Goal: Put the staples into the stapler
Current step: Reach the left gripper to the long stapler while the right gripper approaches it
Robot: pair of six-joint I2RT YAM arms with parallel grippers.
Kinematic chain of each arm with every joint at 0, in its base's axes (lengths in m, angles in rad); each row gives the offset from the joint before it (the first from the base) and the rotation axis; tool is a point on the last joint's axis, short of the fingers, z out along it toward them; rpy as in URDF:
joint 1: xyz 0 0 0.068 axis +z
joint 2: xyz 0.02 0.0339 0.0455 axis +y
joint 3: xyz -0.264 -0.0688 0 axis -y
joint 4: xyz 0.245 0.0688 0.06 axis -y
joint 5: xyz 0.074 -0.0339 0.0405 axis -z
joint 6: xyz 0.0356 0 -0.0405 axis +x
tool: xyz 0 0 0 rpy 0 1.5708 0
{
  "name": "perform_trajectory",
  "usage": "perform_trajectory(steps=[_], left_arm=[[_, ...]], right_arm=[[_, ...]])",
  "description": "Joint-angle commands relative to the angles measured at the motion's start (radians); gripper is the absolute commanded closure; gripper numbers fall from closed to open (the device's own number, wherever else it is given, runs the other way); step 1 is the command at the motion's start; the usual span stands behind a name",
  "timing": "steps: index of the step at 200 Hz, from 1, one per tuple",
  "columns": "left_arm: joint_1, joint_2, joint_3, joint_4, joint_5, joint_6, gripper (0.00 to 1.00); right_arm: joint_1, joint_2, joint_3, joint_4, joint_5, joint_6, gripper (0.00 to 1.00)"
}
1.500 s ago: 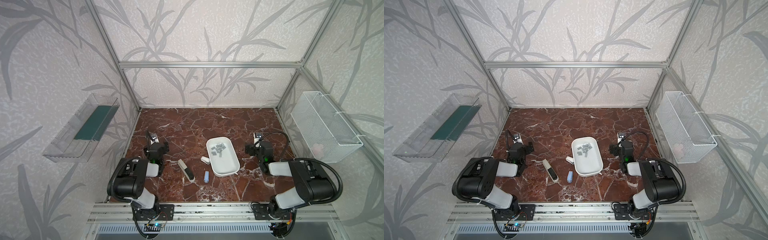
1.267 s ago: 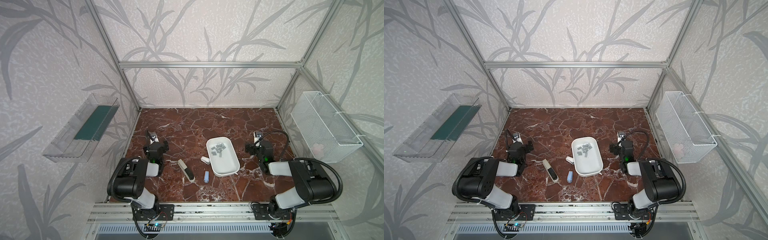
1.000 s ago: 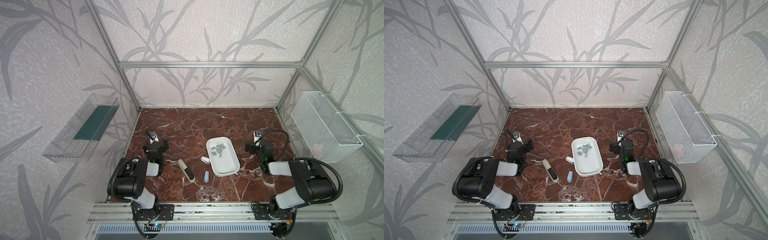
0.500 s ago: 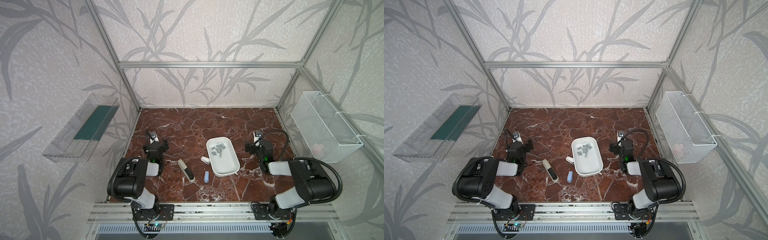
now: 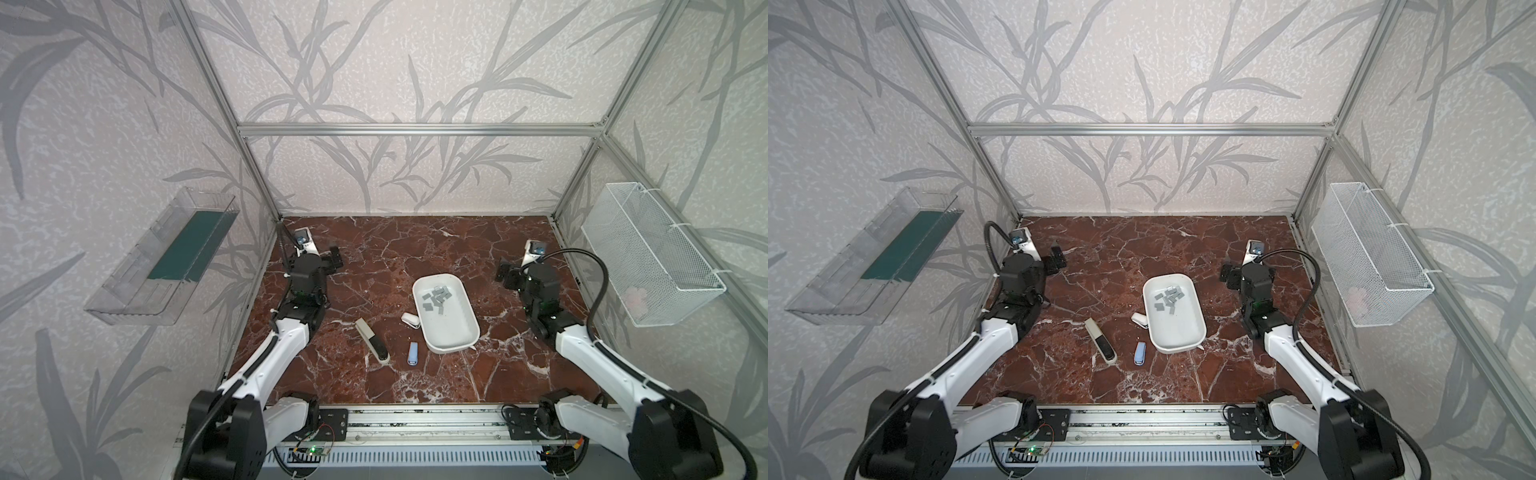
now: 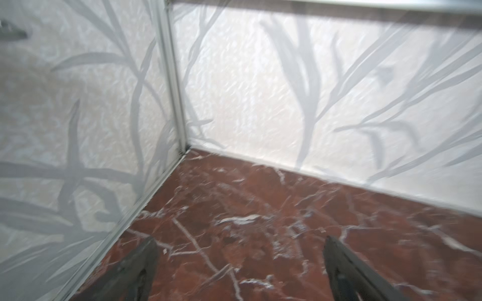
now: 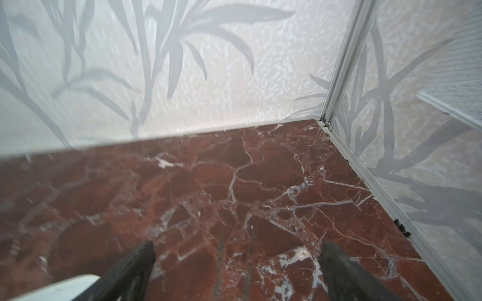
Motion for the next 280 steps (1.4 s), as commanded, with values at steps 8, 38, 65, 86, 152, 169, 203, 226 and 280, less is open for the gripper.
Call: perform_trajectory(steps=[8,38,65,86,152,169,203,226,280], left_arm=[[-0.004,-0.123,0.105,-0.361,0.353,-0.215,0.01],[0.025,-0.275,0.080,-0.237,0.364,-0.477,0.01],[0.046,-0.211,0.175,-0.063,0.528,-0.564,0.01],[0.039,-0.030,0.466,-0.260,0.736,-0.438,0.01],[0.009,-0.030,0.434,-0.919,1.144,1.059,0.33],[-0.008,-0.073,0.313,-1.033,1.029,1.342,0.31],[-0.143,-0.074,0.107,-1.008,0.813,1.606,0.32],[-0.233,0.009,0.093,-1.002,0.733,1.642,0.35],[-0.408,0.154,0.055,-0.983,0.571,1.754,0.37]], right_arm=[[-0.018,-0.216,-0.104,-0.216,-0.190,0.222,0.01],[-0.004,-0.505,-0.201,-0.184,-0.461,0.274,0.01],[0.033,-0.728,-0.313,-0.277,-0.581,0.340,0.01],[0.076,-0.842,-0.399,-0.217,-0.567,0.287,0.01],[0.178,-0.662,-0.295,-0.196,-0.712,0.176,0.13],[0.268,-0.614,-0.270,-0.201,-0.658,0.123,0.14],[0.440,-0.518,-0.226,-0.211,-0.489,0.026,0.14],[0.494,-0.438,-0.201,-0.196,-0.439,0.007,0.14],[0.516,-0.297,-0.158,-0.161,-0.435,-0.006,0.15]])
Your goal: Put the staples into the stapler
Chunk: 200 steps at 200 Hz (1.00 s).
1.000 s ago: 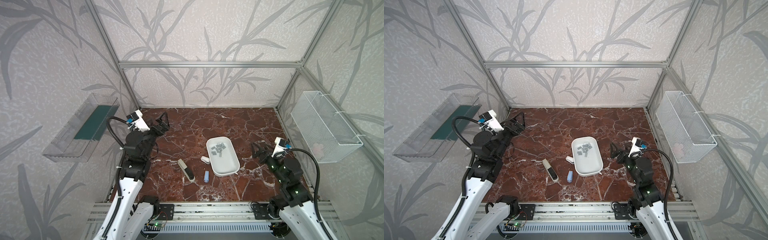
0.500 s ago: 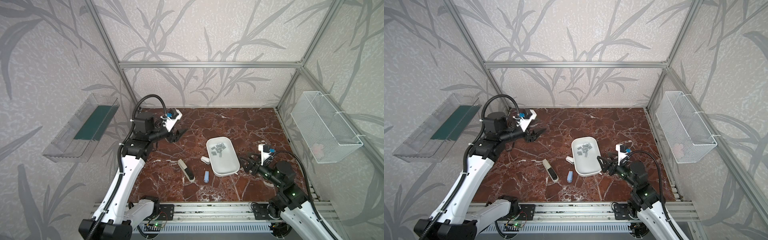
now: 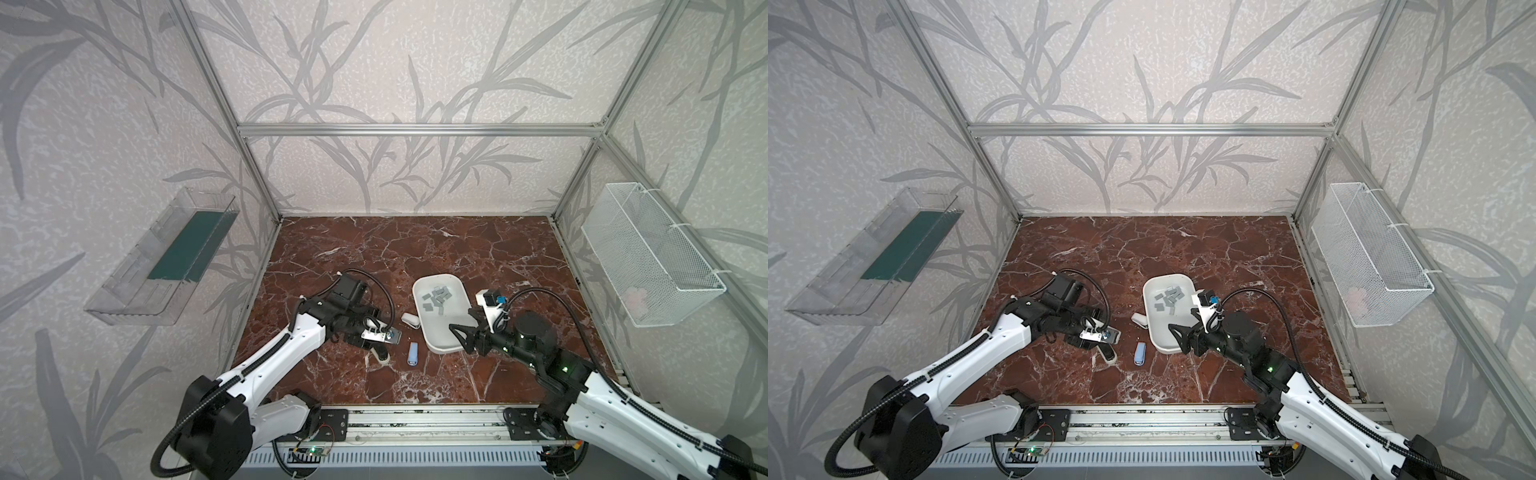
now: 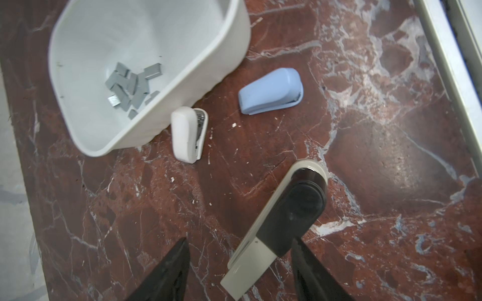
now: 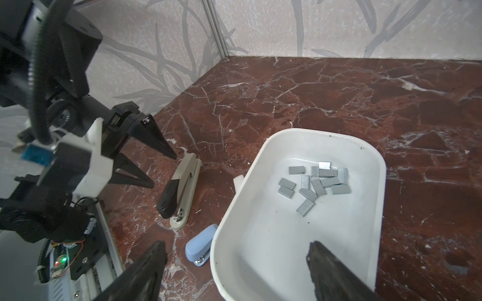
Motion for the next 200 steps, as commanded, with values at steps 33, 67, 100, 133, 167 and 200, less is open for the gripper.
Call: perform_trajectory(steps=[33,67,100,133,167,200], left_arm=[[-0.093,0.089,-0.006,-0.021,-0.135,0.144,0.37],[-0.111,0.138,-0.017,0.003,-0.158,0.140,0.38],[-0.129,0.156,-0.019,0.012,-0.157,0.140,0.39],[-0.149,0.177,-0.013,0.027,-0.147,0.109,0.40],[-0.171,0.212,-0.017,0.019,-0.188,0.097,0.41],[-0.182,0.221,-0.007,0.012,-0.202,0.085,0.48]], right_arm=[[0.012,0.032,0.048,0.025,0.036,-0.037,0.14],[0.012,0.003,0.036,0.027,0.034,-0.032,0.14],[0.012,-0.014,0.034,0.015,0.043,-0.034,0.14],[0.014,-0.016,0.034,0.010,0.053,-0.035,0.14],[0.013,-0.007,0.037,0.013,0.047,-0.031,0.14],[0.014,-0.009,0.041,0.006,0.052,-0.027,0.14]])
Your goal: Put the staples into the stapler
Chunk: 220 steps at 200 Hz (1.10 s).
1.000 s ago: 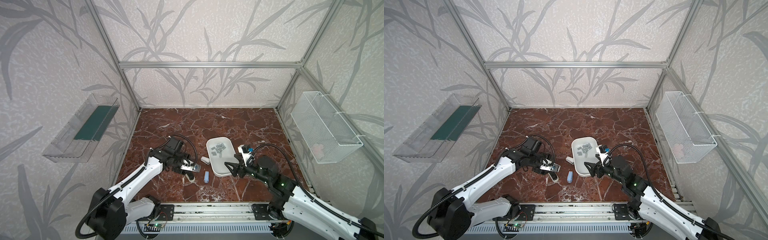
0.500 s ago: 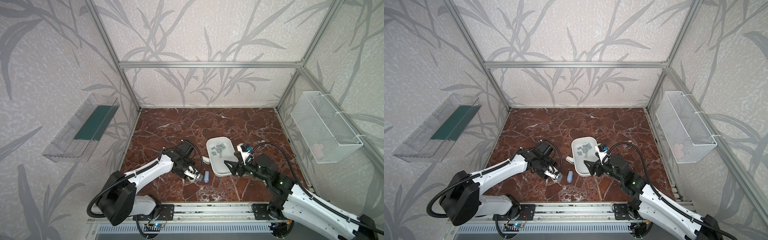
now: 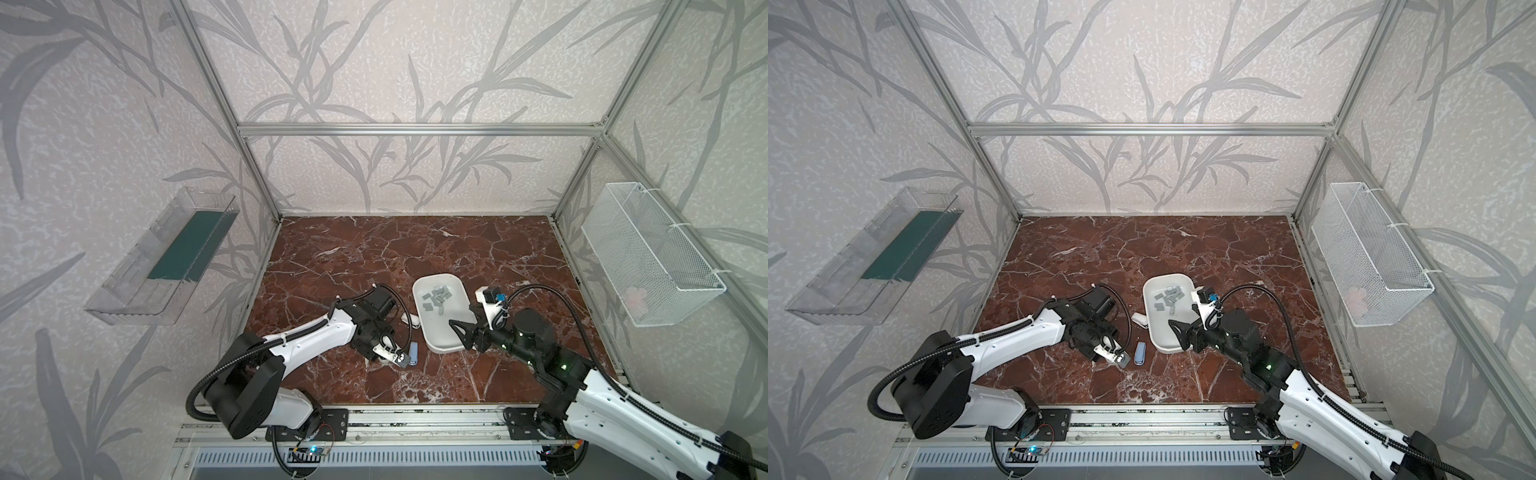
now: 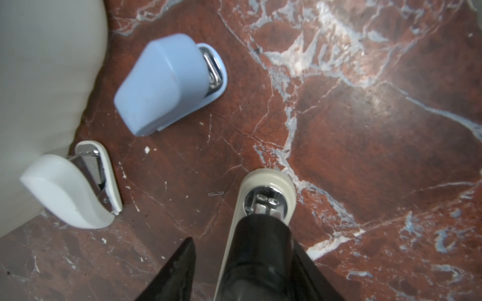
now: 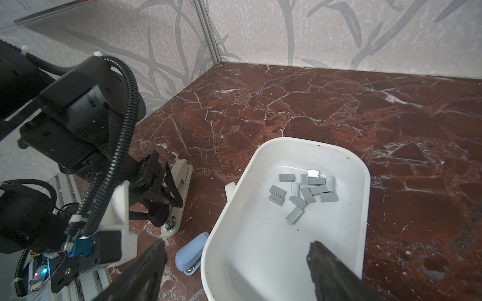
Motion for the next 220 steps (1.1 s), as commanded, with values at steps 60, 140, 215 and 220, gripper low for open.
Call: perform_trajectory(steps=[60,140,215,220], left_arm=[[-0.012,-0.042,-0.011,-0.005,-0.012,-0.021,0.59],[-0.012,-0.065,-0.014,0.000,-0.007,-0.024,0.62],[-0.002,-0.087,0.057,-0.035,0.076,-0.129,1.00],[0.006,-0.098,0.062,-0.034,0.091,-0.142,1.00]], right_arm=[[0.008,-0.020,0.020,-0.008,0.014,-0.001,0.14],[0.008,-0.001,0.033,-0.019,-0.004,-0.009,0.14],[0.073,0.039,0.043,0.015,-0.058,-0.086,0.19],[0.095,0.042,0.041,0.024,-0.055,-0.099,0.19]])
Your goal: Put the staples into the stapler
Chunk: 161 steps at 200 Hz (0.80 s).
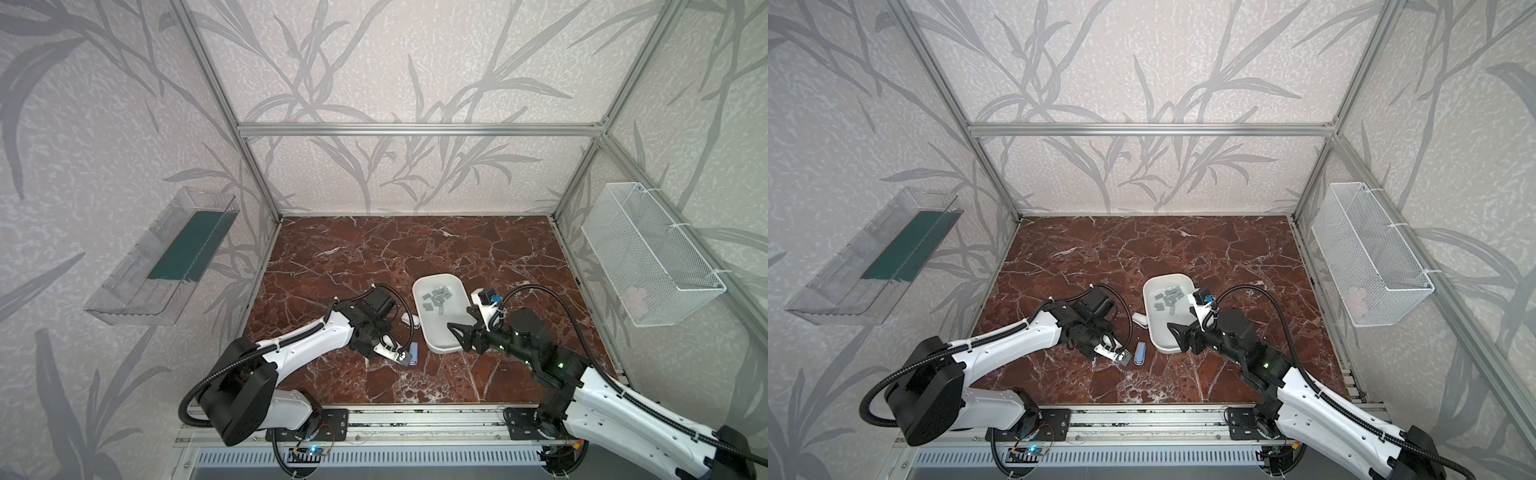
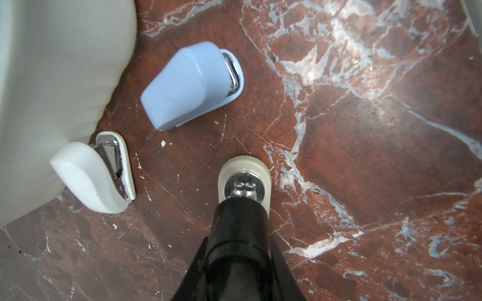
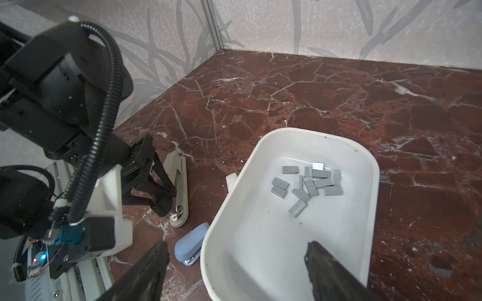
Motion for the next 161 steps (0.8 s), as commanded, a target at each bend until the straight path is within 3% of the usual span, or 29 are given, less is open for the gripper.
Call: perform_trajectory(steps=[1,31,69,92,121,161], left_arm=[[0.016,-0.052,0.058,-0.031,0.081,-0.061,1.00],[0.125,-0.154,0.095,-0.040,0.312,-0.122,1.00],[0.236,-0.237,0.133,-0.049,0.541,-0.157,1.00],[0.239,-0.274,0.116,-0.036,0.610,-0.161,1.00],[0.239,-0.311,0.115,-0.032,0.705,-0.188,1.00],[0.236,-0.314,0.099,-0.023,0.707,-0.188,1.00]], right_arm=[[0.070,0.007,0.036,0.037,-0.030,-0.072,0.19],[0.201,0.049,0.035,0.112,0.017,-0.152,0.23],[0.317,0.160,0.058,0.200,0.033,-0.214,0.40],[0.374,0.235,0.082,0.239,0.031,-0.240,0.43],[0.459,0.350,0.153,0.251,0.125,-0.272,0.54],[0.519,0.412,0.190,0.281,0.258,-0.296,0.64]])
